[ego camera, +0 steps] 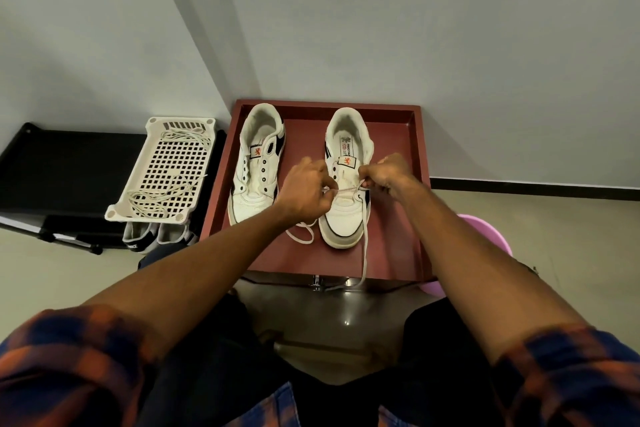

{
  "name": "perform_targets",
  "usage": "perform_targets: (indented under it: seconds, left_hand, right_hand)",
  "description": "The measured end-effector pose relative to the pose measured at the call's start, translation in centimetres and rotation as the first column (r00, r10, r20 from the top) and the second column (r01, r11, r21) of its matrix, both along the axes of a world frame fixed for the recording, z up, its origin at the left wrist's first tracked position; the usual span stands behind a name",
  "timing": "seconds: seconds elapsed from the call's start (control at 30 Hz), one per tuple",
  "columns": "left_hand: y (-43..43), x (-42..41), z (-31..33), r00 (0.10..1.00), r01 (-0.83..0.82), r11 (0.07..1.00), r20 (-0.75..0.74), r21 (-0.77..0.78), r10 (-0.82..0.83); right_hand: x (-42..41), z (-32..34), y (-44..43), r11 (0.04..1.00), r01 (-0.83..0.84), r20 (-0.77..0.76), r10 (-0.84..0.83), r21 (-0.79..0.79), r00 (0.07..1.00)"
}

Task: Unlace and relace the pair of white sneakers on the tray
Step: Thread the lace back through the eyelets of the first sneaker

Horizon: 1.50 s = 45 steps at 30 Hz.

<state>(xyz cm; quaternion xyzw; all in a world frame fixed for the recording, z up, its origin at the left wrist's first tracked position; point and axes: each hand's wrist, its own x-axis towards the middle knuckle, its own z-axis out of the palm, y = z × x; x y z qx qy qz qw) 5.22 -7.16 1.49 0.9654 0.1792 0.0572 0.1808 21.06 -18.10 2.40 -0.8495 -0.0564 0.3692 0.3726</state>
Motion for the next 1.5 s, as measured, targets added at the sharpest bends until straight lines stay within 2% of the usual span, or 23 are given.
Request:
perform_targets:
  seconds: [0.1,0.2,0.3,0.37,0.5,0.6,0.67,0.73,0.83,0.97,1.07,1.13,1.2,1.27,1.33,1.4,1.5]
  left_hand:
    - [1.6,-2.4,-0.5,0.996,-0.064,0.997,0.064,-0.045,0.067]
    - [2.9,-4.3,-0.5,0.989,-0.148,0.988,-0.011,-0.051,0.147]
    - [2.7,-4.7,0.0,0.987,-0.155,0.987,-0.054,-0.029,0.154]
    - [2.2,-3.7,0.3,0.983,-0.183,0.982,-0.036,-0.045,0.181]
    - [0.4,-0.6,0.7,0.967,-0.245,0.961,-0.096,-0.124,0.235]
    - [-1.3,1.4,1.6,0.945,-0.316,0.922,0.011,-0.223,0.326]
    - [-2.3,2.4,1.7,0.972,-0.221,0.942,0.02,-0.252,0.233]
    - [-2.9,2.7,1.1,0.998,-0.065,0.964,-0.033,-0.256,0.059]
    - [-2.9,2.5,-0.5,0.994,0.066,0.986,-0.076,-0.152,-0.078]
    - [-2.7,2.7,-1.1,0.988,0.118,0.988,-0.087,-0.097,-0.126]
    - [-2.6,3.1,-0.9,0.984,0.118,0.991,-0.127,-0.068,-0.126]
    - [-2.6,3.3,-0.7,0.978,0.121,0.99,-0.161,-0.067,-0.131]
    - [-2.7,3.4,-0.7,0.975,0.131,0.989,-0.172,-0.061,-0.14]
    - [-2.6,3.3,-0.8,0.973,0.134,0.99,-0.185,-0.04,-0.139]
    - [-2.5,3.3,-1.0,0.976,0.112,0.992,-0.179,-0.066,-0.122]
    - [-2.4,3.5,-0.9,0.984,0.073,0.989,-0.15,-0.127,-0.092]
    - [-2.2,3.5,-0.8,0.988,0.023,0.979,-0.146,-0.201,-0.053]
  right_hand:
    - [0.1,-0.4,0.0,1.0,-0.012,-0.003,0.012,0.001,1.0]
    - [0.1,-0.4,0.1,1.0,-0.015,0.004,0.015,0.015,1.0]
    - [-0.2,-0.2,0.0,0.999,-0.035,0.03,0.034,0.008,0.999]
    - [-0.4,-0.2,0.1,0.999,-0.038,0.06,0.038,0.006,0.997]
    - [-0.8,-0.8,-0.2,0.998,-0.058,0.157,0.058,-0.004,0.986]
    - [-1.0,-1.2,-1.4,0.989,-0.139,0.186,0.129,0.044,0.974]
    - [-1.2,-1.4,-2.6,0.978,-0.181,0.199,0.158,0.105,0.967]
    - [-1.5,-1.9,-3.7,0.969,-0.214,0.227,0.183,0.121,0.957]
    - [-2.1,-2.9,-4.8,0.948,-0.312,0.248,0.287,0.068,0.926]
    - [-2.0,-3.7,-4.8,0.929,-0.367,0.312,0.337,0.039,0.888]
    - [-1.9,-2.9,-4.7,0.878,-0.474,0.377,0.46,-0.06,0.804]
    - [-1.2,-2.4,-4.7,0.831,-0.545,0.366,0.545,-0.114,0.754]
    - [-0.5,-1.3,-4.8,0.774,-0.603,0.362,0.628,-0.196,0.689]
    - [0.7,-0.4,-4.9,0.672,-0.66,0.36,0.739,-0.336,0.569]
    - [2.2,0.2,-6.1,0.587,-0.683,0.271,0.809,-0.435,0.522]
    - [3.7,0.5,-7.5,0.6,-0.638,0.259,0.794,-0.483,0.55]
    - [3.7,0.2,-7.8,0.743,-0.577,0.358,0.669,-0.339,0.651]
